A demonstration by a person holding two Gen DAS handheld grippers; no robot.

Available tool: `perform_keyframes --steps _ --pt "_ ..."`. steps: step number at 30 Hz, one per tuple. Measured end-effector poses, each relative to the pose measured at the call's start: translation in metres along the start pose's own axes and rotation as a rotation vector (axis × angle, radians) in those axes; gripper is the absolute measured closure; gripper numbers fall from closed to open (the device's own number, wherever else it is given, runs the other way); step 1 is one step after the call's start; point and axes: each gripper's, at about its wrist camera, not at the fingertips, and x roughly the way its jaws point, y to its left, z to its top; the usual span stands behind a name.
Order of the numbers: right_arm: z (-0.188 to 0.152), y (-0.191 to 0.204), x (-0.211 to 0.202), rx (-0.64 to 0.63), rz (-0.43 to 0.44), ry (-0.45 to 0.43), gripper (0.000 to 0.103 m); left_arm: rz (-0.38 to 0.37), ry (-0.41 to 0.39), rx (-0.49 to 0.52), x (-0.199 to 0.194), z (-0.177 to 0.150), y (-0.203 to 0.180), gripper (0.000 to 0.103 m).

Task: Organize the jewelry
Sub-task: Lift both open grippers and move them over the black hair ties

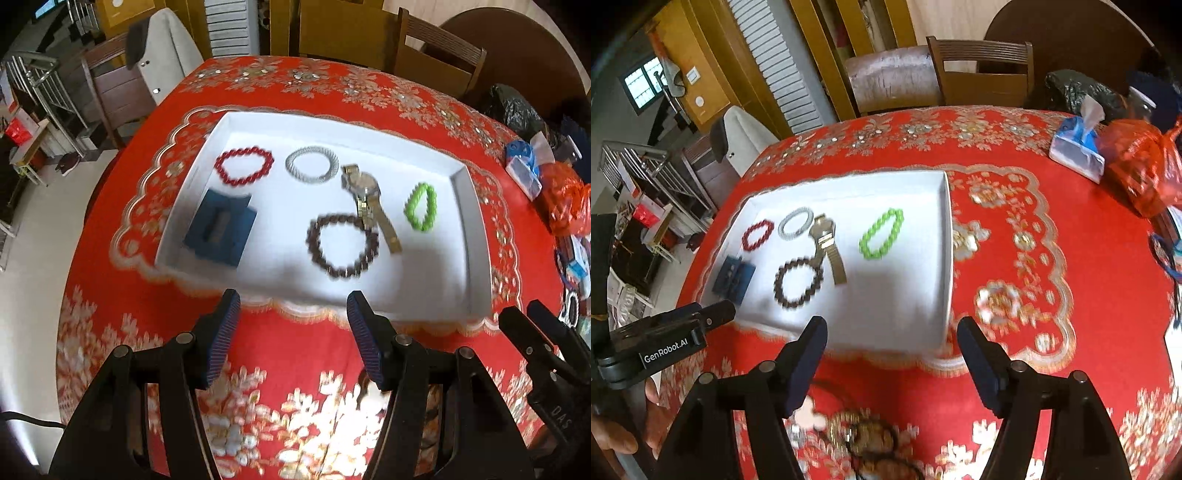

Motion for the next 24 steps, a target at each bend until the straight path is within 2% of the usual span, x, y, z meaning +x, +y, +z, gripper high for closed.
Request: perform_keyframes --steps 13,24 --pt "-0.065 -0.010 -0.046 -0.053 -0.016 0.009 0.030 0.016 -0.039 0.003 -0.039 -0.073 -0.006 0.043" --pt "-0.102 -0.023 -0.065 -0.085 -0.021 0.024 0.028 0.010 -0.048 0.018 -0.055 -0.112 -0.021 0.043"
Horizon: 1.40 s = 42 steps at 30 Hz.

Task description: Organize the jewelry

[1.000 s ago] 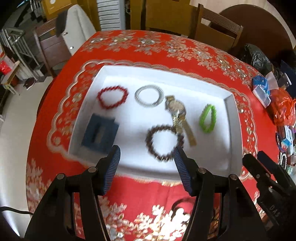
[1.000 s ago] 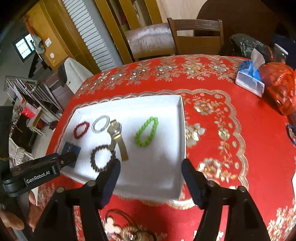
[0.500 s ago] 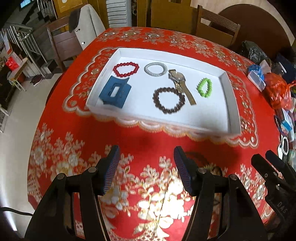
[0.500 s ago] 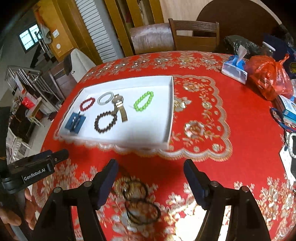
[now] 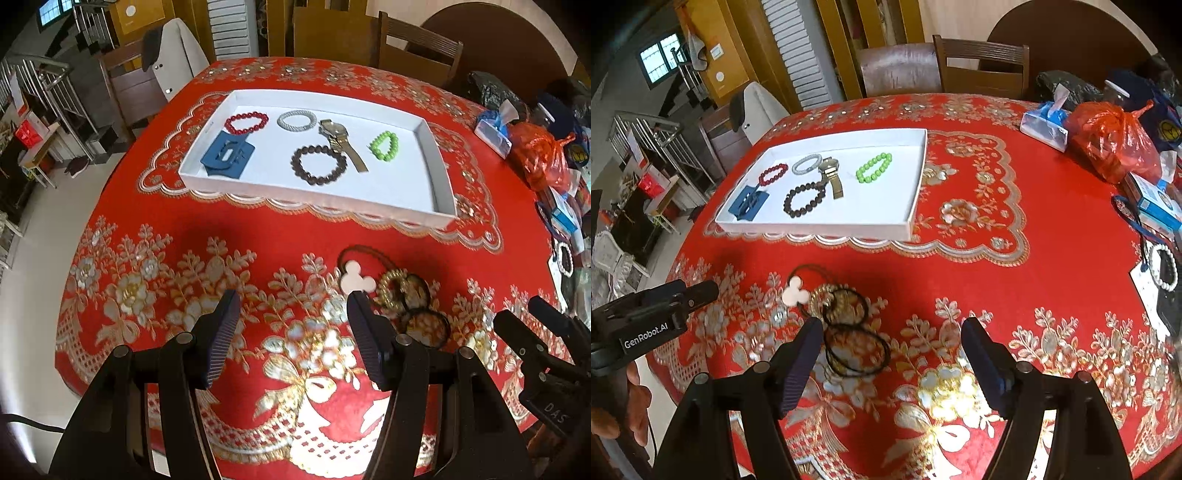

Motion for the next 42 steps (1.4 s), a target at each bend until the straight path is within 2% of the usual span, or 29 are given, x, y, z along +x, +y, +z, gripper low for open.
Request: perform_keyframes --steps 19,33,39,42 --pt "-0.024 -0.015 0.000 0.015 -0.001 0.033 0.024 -0.046 0.081 -0.026 0.015 -0.029 -0.005 0.043" --pt "-0.040 -0.038 0.014 0.062 -0.018 0.088 0.024 -0.062 0.160 -0.117 0.039 -0.037 0.026 0.043" --pt "-0.041 -0.037 0.018 0.067 0.017 0.081 0.024 -0.062 0.169 -0.128 0.045 -0.031 0.031 0.043" --pt "-0.033 -0.026 0.021 0.058 0.077 0.068 0.027 -0.068 0.182 -0.137 0.050 -0.027 0.032 0.043"
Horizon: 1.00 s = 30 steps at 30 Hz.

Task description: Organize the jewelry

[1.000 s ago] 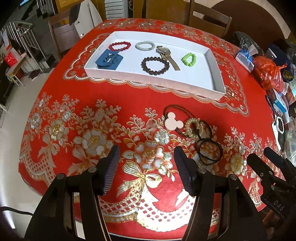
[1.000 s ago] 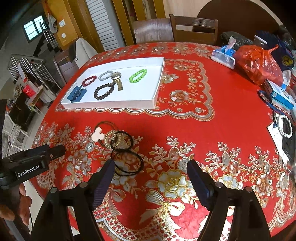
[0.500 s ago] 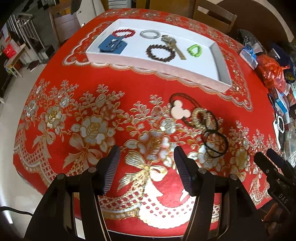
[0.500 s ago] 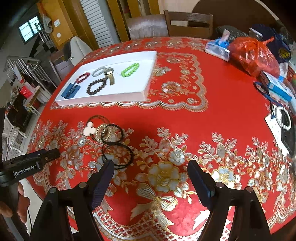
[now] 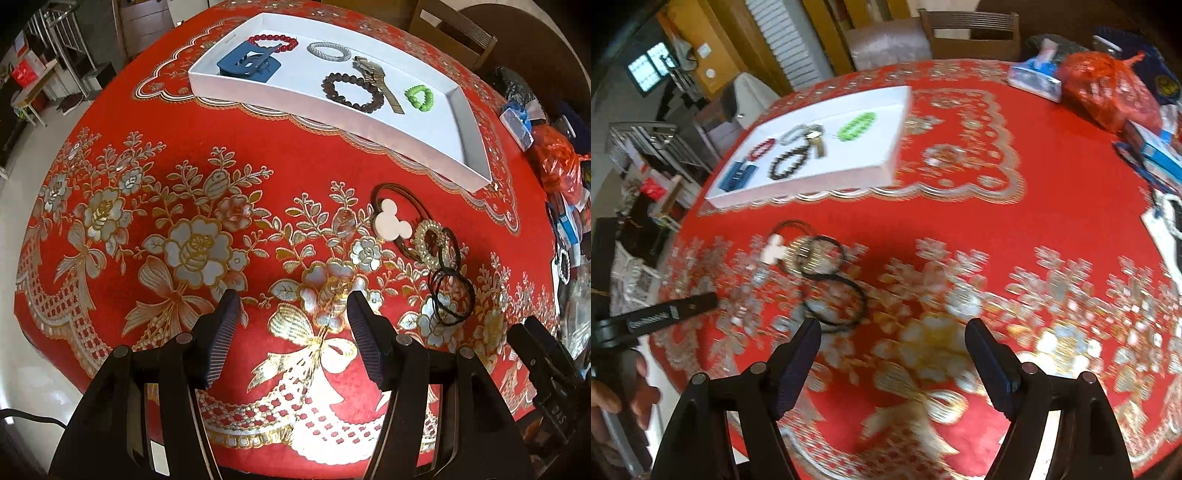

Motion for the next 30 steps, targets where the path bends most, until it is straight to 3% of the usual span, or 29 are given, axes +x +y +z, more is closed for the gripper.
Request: perform_keyframes --steps 3,8,21,24,30 --pt "0.011 0.019 0.008 -0.049 0.034 -0.002 0.039 -0.003 -0.004 0.005 0.003 0.011 -0.002 0.043" --pt "0.029 0.032 0.027 -0.101 0.009 0.006 0.055 0.002 -0.020 0.037 0.008 0.032 -0.008 0.043" --pt "0.050 0.042 0.082 -0.249 -0.164 0.070 0.055 0.006 0.020 0.039 0.028 0.063 -0.013 0.043" --pt "0.054 0.024 0.076 -0.224 -0.249 0.069 0.055 0.001 0.039 0.049 0.036 0.068 -0.016 0.043" --pt "0.057 -0.027 0.062 -0.062 -0.237 0.080 0.055 -0.015 0.052 0.092 0.045 0.075 -0.036 0.043"
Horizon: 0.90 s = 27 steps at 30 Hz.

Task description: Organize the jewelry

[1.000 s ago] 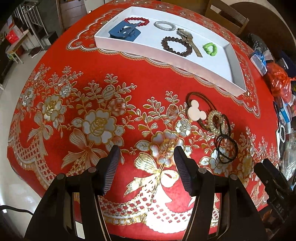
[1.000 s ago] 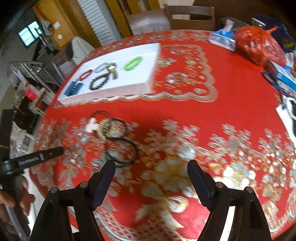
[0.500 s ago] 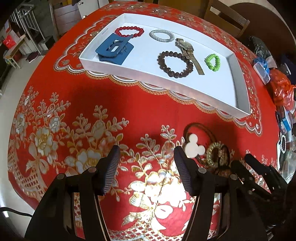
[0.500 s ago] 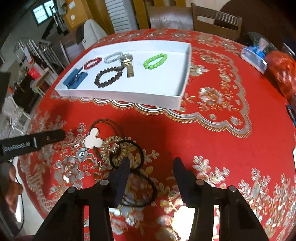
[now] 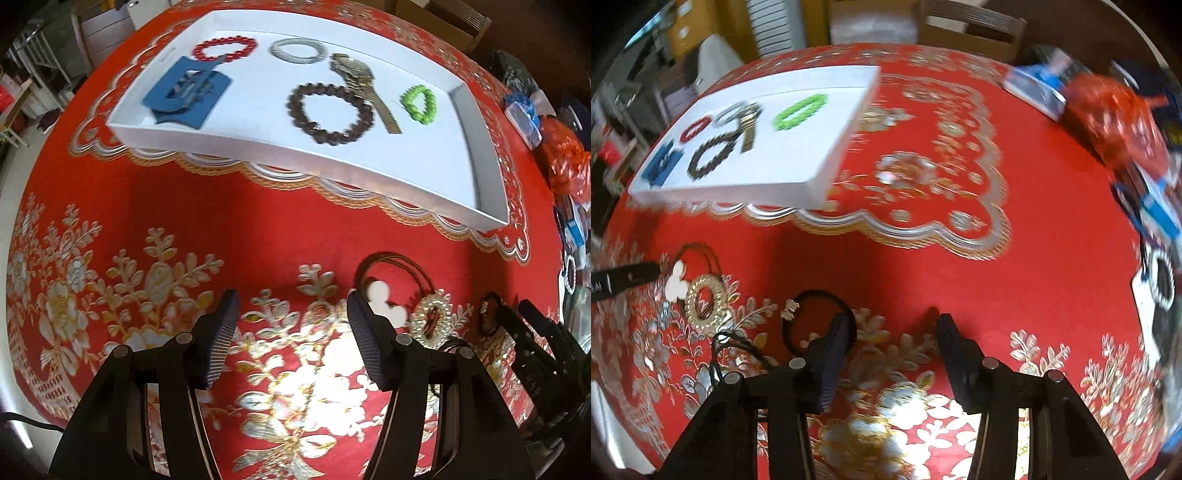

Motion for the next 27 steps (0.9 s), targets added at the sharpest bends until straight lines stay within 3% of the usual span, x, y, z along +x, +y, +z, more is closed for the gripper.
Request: perform_keyframes --steps 4,14,15,17,19,22,24,27 --pt "-0.002 -0.011 -0.007 0.093 0.130 -0.021 0.055 0.006 0.012 0.025 0.007 0.006 -0.016 0.043" --pt "-0.003 0.003 -0.005 0.070 0.127 -0.024 0.055 0.051 -0.025 0.110 0.019 0.023 -0.047 0.046" --pt "-0.004 0.005 -0.003 0.061 0.121 -0.023 0.055 0.050 -0.023 0.120 0.022 0.024 -0.050 0.050" --pt "-0.003 0.010 -0.001 0.031 0.098 -0.032 0.055 0.082 -0.055 0.184 0.023 0.023 -0.059 0.079" --pt "-0.003 0.016 0.001 -0.002 0.064 -0.043 0.057 0.065 -0.060 0.223 0.025 0.023 -0.065 0.097" --pt "-0.004 0.025 0.002 -0.047 0.023 -0.071 0.078 0.045 -0.048 0.249 0.029 0.024 -0.068 0.102" --pt "-0.002 0.030 0.002 -0.074 0.033 -0.079 0.099 -0.011 -0.014 0.227 0.031 0.026 -0.062 0.102" --pt "-0.001 0.028 0.000 -0.062 0.067 -0.075 0.100 -0.081 0.015 0.164 0.027 0.033 -0.046 0.102"
